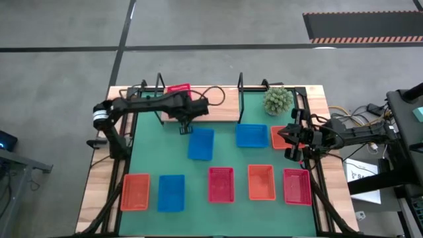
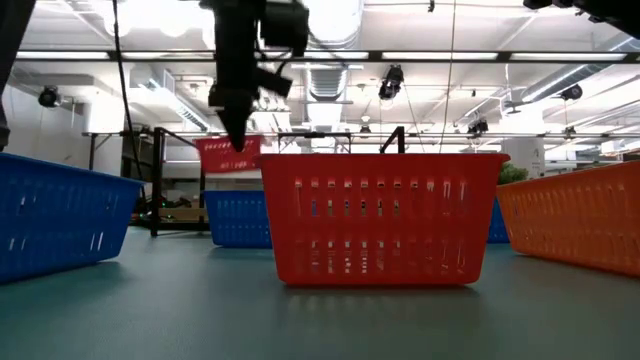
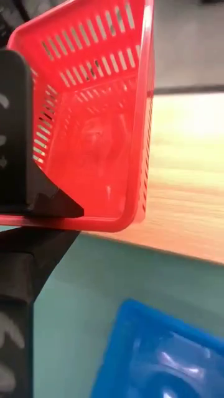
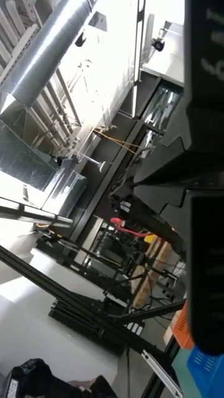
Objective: Stack baskets on shelf by color
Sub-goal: Put the top red bin on the shelf
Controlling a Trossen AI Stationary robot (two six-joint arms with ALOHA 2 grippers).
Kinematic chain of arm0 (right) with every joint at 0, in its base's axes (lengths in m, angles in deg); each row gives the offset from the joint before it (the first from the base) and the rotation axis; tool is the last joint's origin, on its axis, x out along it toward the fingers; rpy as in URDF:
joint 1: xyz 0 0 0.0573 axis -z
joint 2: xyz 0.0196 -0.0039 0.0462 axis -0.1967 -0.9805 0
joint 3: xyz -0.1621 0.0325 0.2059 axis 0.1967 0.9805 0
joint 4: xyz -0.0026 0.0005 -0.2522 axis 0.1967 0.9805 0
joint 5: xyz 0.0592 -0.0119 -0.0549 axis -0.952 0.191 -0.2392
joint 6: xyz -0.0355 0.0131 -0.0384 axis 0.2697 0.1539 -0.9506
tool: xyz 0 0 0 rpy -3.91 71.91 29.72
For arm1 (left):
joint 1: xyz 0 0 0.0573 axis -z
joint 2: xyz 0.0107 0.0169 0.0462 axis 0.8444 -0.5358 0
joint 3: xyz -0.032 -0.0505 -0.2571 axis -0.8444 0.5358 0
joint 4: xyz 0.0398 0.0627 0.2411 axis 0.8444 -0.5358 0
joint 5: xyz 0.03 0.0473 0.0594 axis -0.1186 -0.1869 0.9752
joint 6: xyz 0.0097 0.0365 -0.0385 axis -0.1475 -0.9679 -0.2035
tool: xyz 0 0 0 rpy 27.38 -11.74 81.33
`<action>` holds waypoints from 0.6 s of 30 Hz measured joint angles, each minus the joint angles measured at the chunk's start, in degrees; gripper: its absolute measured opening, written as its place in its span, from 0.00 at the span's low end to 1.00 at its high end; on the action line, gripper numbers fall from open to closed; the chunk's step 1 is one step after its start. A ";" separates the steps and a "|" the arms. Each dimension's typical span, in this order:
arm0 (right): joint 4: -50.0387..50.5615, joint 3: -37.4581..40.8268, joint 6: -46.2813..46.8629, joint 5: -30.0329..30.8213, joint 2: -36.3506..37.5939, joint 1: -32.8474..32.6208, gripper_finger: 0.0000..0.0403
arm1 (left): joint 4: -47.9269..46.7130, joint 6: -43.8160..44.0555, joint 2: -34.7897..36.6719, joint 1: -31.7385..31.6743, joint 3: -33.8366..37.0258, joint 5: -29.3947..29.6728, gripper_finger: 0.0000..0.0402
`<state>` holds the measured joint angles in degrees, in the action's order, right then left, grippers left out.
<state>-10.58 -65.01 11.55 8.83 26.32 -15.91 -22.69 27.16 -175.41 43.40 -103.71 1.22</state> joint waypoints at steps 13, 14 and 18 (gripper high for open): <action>-0.88 0.00 0.00 0.00 0.21 -0.02 0.02 | 3.03 -3.86 0.07 -3.25 4.36 -0.17 0.00; -0.90 0.00 0.00 0.00 0.21 -0.02 0.02 | 3.13 -4.61 0.07 -3.37 4.63 -0.17 0.00; -1.59 0.00 0.00 0.00 0.21 -0.02 0.02 | 6.35 -7.19 0.04 -4.16 5.30 -0.30 0.00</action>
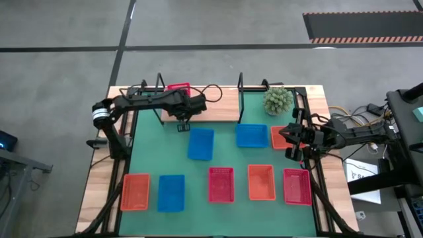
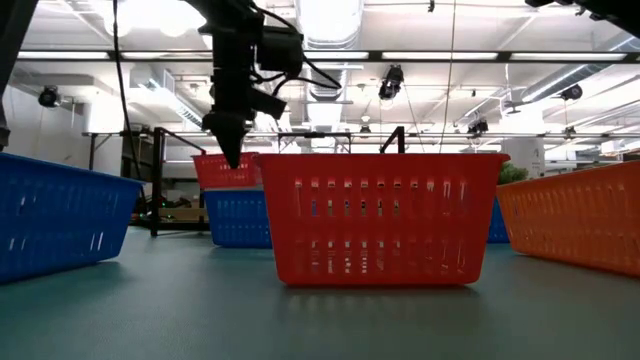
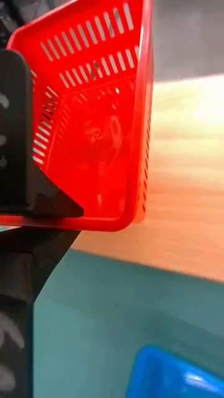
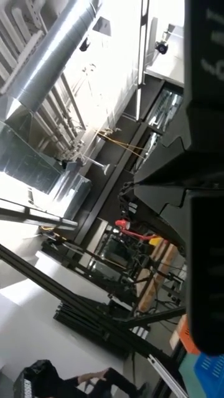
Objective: Stack baskets on shelf by color
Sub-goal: Put the top red bin on the shelf
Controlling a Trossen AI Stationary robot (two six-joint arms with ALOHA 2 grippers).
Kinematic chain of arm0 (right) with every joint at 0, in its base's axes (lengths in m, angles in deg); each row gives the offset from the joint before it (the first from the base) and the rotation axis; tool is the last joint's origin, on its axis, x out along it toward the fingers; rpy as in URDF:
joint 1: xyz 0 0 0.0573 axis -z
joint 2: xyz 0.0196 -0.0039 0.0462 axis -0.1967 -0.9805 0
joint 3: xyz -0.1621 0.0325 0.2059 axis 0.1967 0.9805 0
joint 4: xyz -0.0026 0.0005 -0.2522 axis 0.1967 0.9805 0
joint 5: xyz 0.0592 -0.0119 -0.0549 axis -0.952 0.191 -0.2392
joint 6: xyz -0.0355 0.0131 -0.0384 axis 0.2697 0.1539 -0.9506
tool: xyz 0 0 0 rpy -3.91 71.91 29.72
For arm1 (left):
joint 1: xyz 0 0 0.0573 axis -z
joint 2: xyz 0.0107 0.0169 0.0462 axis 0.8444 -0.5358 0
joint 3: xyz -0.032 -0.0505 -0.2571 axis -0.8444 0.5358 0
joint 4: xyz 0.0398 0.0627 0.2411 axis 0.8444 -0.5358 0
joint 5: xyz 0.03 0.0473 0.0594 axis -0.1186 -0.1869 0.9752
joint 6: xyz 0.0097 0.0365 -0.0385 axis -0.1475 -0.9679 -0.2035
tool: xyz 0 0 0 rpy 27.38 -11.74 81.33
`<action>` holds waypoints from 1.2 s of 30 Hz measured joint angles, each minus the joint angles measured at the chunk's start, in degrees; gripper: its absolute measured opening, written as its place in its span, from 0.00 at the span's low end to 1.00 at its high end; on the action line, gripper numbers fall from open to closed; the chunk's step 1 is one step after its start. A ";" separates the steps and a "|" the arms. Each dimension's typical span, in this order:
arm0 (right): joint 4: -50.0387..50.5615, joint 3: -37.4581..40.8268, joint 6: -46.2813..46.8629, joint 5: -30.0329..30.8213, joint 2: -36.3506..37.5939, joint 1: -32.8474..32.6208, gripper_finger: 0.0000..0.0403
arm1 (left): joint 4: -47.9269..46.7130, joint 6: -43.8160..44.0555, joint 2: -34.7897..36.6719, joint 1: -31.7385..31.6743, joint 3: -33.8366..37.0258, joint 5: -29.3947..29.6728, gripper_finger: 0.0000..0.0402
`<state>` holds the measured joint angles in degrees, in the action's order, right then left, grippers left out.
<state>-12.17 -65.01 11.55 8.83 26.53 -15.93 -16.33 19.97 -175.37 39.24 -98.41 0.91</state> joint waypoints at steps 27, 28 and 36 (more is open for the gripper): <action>-0.84 0.00 2.23 0.00 -0.02 0.00 0.02 | -4.34 -7.43 -0.68 -4.84 1.50 -8.92 0.00; -0.80 0.00 2.16 0.00 0.00 0.00 0.02 | -4.15 -7.43 -0.68 -4.89 1.50 -8.92 0.00; -0.66 0.00 2.04 0.00 0.00 0.00 0.02 | -3.53 -7.43 -0.68 -4.90 1.50 -8.90 0.00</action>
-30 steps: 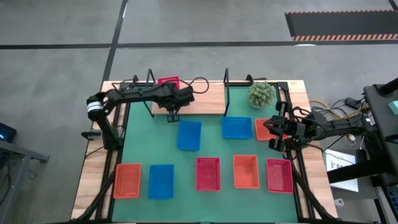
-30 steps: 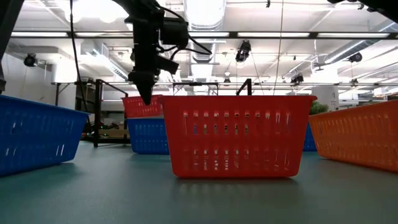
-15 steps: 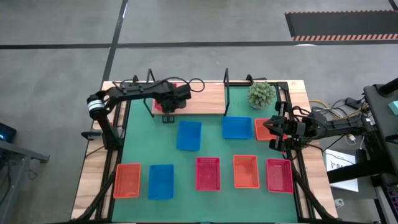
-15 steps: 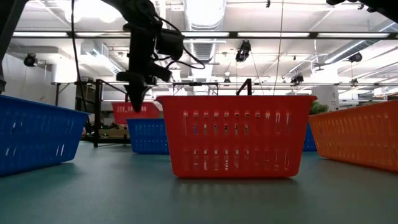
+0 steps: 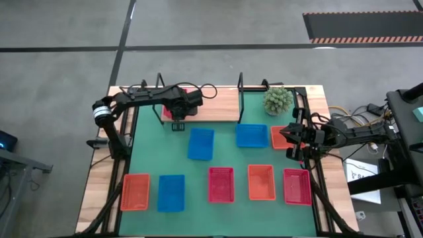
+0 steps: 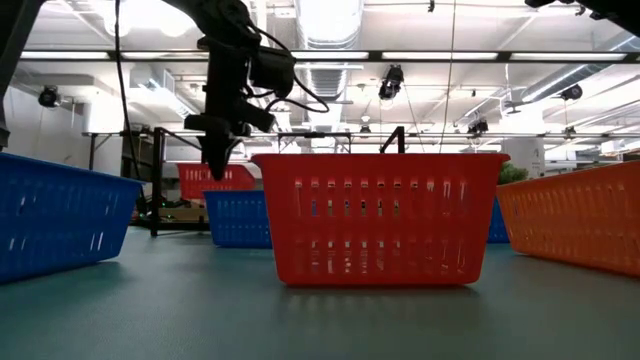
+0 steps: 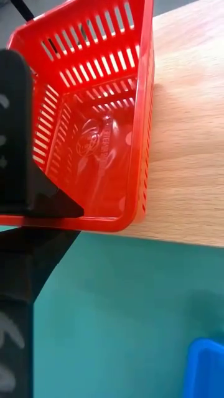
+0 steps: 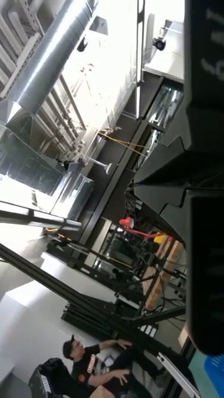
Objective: Stack baskets on shelf by color
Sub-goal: Put the top red bin on the shelf
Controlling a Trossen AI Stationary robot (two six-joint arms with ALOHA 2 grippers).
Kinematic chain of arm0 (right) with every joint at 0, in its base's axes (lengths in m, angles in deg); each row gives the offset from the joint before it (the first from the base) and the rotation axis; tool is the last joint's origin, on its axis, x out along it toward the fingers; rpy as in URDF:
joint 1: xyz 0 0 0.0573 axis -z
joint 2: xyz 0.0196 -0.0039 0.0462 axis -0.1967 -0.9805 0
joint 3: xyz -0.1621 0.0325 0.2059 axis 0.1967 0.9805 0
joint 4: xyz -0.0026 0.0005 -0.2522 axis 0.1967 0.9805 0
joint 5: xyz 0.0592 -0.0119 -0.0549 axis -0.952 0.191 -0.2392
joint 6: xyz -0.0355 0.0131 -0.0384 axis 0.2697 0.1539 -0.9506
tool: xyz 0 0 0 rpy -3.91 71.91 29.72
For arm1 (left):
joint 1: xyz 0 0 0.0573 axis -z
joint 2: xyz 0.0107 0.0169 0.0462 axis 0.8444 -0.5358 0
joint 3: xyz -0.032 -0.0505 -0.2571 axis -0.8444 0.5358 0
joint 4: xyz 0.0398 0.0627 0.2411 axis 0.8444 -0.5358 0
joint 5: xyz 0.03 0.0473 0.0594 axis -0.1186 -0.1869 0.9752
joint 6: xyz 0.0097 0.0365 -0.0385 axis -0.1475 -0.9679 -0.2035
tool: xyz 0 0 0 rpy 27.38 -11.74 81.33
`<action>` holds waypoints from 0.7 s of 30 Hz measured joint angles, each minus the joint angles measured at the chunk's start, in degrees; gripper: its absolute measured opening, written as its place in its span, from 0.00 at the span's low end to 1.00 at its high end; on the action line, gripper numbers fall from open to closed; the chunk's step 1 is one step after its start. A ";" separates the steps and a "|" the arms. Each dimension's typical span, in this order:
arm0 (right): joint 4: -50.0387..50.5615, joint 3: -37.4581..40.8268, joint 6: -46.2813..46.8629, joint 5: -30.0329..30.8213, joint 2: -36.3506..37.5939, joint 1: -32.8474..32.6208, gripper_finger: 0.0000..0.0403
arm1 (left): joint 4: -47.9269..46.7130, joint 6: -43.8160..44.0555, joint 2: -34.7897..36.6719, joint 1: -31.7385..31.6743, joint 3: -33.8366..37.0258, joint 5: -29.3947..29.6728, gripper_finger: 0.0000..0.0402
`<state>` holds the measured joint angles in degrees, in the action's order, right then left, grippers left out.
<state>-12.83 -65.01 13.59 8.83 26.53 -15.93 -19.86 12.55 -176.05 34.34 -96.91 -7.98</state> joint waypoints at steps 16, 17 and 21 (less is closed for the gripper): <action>0.02 0.00 -0.07 0.00 0.00 0.00 0.02 | -3.27 0.01 0.10 -0.02 -0.04 2.38 0.21; 0.02 0.00 -0.07 0.00 0.00 0.00 0.02 | -4.35 0.44 0.11 -0.02 -0.40 3.48 0.22; 0.02 0.00 -0.07 0.00 -0.02 0.00 0.02 | -5.64 3.64 0.37 1.03 -3.70 3.92 0.25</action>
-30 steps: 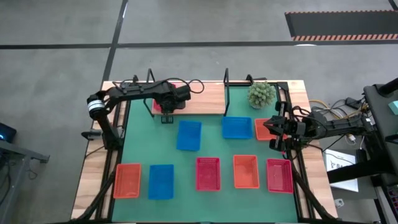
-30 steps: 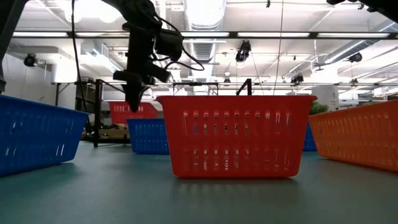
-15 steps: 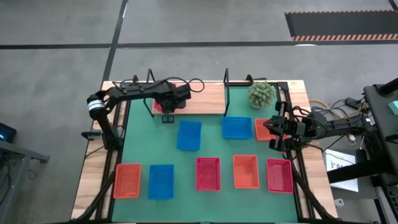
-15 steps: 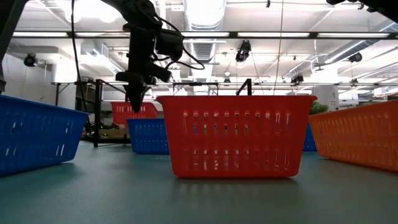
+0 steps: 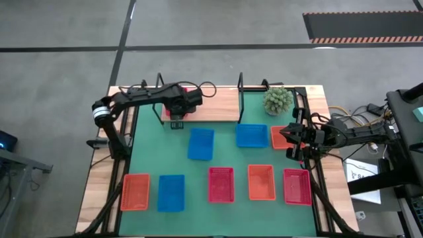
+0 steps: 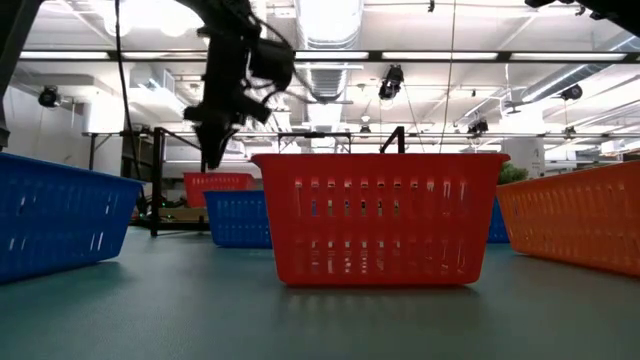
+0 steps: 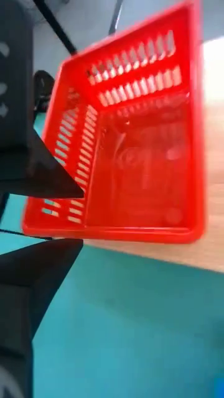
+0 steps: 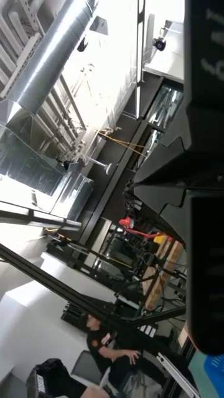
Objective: Stack baskets on shelf by color
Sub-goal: Put the top red bin on the shelf
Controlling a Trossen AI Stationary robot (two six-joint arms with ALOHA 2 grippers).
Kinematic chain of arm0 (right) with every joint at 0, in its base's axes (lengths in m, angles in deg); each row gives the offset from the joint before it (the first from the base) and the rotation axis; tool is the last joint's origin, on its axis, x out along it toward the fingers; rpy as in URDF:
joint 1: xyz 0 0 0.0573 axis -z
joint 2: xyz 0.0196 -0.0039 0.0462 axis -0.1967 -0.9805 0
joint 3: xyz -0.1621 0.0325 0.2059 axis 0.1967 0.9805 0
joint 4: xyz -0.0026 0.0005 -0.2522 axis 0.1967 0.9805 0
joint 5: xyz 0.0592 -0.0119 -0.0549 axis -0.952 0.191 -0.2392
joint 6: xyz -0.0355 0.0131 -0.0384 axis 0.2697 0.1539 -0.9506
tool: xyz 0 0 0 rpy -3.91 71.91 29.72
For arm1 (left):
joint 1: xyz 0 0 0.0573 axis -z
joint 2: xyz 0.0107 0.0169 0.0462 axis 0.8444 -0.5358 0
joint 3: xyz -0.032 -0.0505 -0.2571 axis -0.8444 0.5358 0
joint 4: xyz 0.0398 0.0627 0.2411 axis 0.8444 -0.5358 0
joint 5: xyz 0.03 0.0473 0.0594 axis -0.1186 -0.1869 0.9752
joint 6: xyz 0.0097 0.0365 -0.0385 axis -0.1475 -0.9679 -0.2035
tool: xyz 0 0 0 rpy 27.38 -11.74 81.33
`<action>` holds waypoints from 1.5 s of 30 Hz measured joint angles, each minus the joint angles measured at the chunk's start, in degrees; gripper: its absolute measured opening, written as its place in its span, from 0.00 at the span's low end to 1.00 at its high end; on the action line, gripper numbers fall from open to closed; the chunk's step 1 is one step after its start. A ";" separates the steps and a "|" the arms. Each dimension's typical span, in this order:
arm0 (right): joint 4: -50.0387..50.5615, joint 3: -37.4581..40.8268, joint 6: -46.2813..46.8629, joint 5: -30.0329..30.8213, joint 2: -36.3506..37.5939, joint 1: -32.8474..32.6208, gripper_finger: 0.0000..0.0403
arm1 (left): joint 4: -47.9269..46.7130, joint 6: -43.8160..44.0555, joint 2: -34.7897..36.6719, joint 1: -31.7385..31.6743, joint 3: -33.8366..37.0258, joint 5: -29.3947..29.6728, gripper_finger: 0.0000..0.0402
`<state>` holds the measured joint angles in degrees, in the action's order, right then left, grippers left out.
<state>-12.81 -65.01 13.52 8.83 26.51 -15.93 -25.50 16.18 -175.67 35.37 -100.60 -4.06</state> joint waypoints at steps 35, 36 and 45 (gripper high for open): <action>0.07 0.00 -0.15 0.04 -0.01 0.00 0.02 | 12.84 4.75 -5.80 -0.57 -0.91 8.28 0.00; 0.10 0.00 -0.15 0.02 -0.01 0.00 0.02 | 12.00 5.34 -5.65 -0.59 -0.85 8.34 0.00; 0.24 0.00 -0.24 0.04 -0.03 0.00 0.02 | 14.24 9.96 -3.24 1.20 -1.56 8.23 0.00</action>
<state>-12.57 -65.01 13.28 8.87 26.49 -15.93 -11.27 26.14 -178.91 36.56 -102.16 4.17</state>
